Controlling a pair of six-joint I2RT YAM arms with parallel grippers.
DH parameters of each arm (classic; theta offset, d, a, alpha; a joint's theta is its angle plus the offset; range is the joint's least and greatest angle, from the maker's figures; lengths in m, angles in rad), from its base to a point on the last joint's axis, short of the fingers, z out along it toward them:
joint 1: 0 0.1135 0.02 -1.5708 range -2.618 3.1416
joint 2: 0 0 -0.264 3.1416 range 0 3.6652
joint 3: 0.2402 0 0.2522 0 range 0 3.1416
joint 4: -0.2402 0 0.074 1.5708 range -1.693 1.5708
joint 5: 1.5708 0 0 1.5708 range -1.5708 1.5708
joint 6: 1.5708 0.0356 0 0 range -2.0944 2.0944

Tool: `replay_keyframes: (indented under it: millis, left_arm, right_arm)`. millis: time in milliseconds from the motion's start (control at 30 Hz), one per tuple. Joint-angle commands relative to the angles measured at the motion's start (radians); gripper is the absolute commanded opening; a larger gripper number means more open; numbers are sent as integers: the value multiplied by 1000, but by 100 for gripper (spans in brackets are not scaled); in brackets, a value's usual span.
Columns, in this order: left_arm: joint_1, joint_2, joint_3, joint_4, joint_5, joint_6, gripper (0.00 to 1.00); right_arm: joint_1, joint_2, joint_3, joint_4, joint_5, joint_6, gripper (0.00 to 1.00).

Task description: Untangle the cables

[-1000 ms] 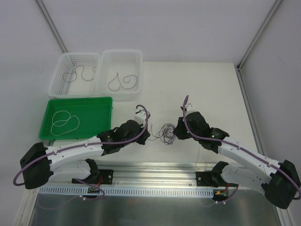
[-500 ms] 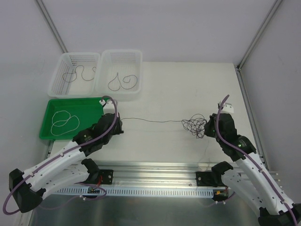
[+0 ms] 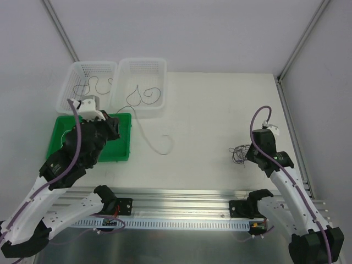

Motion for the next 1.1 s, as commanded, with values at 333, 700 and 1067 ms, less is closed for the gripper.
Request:
replay_keyframes:
  millis: [333, 700, 1067]
  left_arm:
    - [11, 73, 184, -47, 116, 144, 0]
    - [11, 245, 255, -42, 155, 132, 0]
    - [141, 511, 527, 35, 222, 185, 0]
  right_arm:
    - [-82, 83, -19, 104, -193, -39, 9]
    - [-39, -15, 24, 78, -419, -164, 87]
    - [18, -190, 58, -7, -536, -206, 97]
